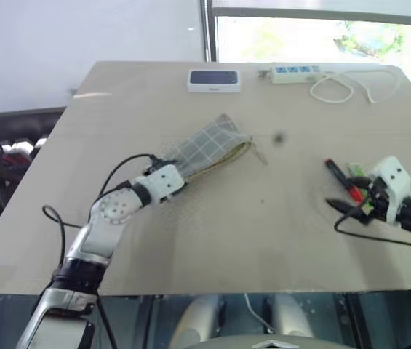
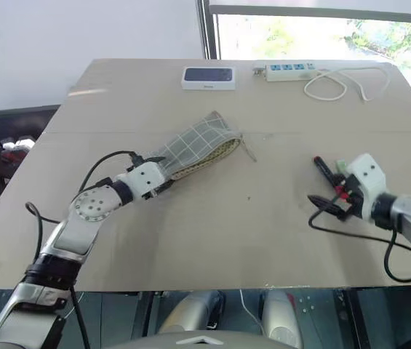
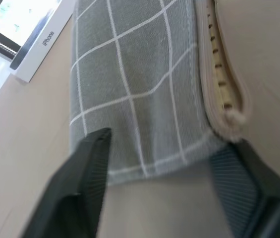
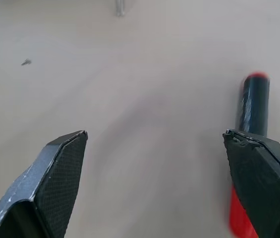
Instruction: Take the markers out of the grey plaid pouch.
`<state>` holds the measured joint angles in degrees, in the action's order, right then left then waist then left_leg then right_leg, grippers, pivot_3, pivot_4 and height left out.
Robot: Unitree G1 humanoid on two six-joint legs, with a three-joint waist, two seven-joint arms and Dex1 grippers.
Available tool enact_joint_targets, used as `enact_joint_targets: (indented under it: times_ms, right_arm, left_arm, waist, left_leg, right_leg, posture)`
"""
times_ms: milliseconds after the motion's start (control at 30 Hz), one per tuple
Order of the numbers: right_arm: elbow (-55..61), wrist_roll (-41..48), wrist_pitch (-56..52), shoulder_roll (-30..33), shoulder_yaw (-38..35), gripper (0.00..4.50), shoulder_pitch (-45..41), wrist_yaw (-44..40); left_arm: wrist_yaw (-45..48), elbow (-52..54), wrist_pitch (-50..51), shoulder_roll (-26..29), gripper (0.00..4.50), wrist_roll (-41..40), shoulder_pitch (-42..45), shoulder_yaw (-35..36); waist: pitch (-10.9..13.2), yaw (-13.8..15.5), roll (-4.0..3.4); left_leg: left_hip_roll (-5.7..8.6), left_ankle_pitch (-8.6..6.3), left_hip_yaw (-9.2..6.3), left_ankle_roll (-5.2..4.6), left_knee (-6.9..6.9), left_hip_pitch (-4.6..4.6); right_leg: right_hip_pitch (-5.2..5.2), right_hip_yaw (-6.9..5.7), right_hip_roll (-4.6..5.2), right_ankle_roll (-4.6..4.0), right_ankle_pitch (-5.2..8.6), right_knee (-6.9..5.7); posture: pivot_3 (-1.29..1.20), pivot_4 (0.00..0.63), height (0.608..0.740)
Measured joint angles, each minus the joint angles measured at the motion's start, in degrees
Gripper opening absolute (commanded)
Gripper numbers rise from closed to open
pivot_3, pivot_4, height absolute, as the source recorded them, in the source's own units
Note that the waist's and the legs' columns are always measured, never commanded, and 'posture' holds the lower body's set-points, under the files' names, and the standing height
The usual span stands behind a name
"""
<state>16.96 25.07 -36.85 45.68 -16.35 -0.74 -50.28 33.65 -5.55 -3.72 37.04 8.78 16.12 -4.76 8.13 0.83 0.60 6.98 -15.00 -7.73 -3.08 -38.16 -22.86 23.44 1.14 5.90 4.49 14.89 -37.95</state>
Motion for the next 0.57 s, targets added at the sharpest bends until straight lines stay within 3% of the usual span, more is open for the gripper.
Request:
enact_joint_targets:
  times_ms: [133, 367, 567]
  right_arm:
    - [0.5, 2.4, 2.2, -0.4, -4.7, 4.5, 4.8, -1.9]
    - [-5.5, 4.4, 10.7, -0.5, -11.8, 4.5, 13.7, -9.6]
    - [-8.9, 6.0, 14.0, 1.0, -14.1, 4.5, 15.6, -15.7]
  left_arm:
    - [3.3, 2.4, 3.1, 0.3, 3.06, -6.4, -4.6, 4.0]
    - [13.9, 18.9, 23.2, 1.8, 3.06, -28.9, -22.0, 12.4]
    - [16.2, 23.9, 25.6, 2.8, 3.06, -33.8, -32.0, 17.7]
  waist:
    - [0.0, -0.2, -0.06]
    - [0.1, -0.1, -0.13]
    - [0.0, -0.1, -0.42]
  left_leg:
    - [-0.04, 0.0, 0.06, 0.0, 0.01, 0.07]
    - [-0.05, -0.04, 0.11, -0.06, 0.1, 0.13]
    - [-0.13, -0.25, 0.18, -0.35, 0.32, 0.88]
  right_leg:
    - [-0.01, 0.02, -0.03, 0.0, 0.0, -0.03]
    - [-0.05, 0.16, -0.02, 0.0, 0.01, 0.08]
    - [-0.72, 0.23, -0.02, -0.02, 0.04, 0.16]
  posture:
    - [0.0, 0.15, 0.738]
    - [0.0, 0.15, 0.738]
    - [0.0, 0.15, 0.738]
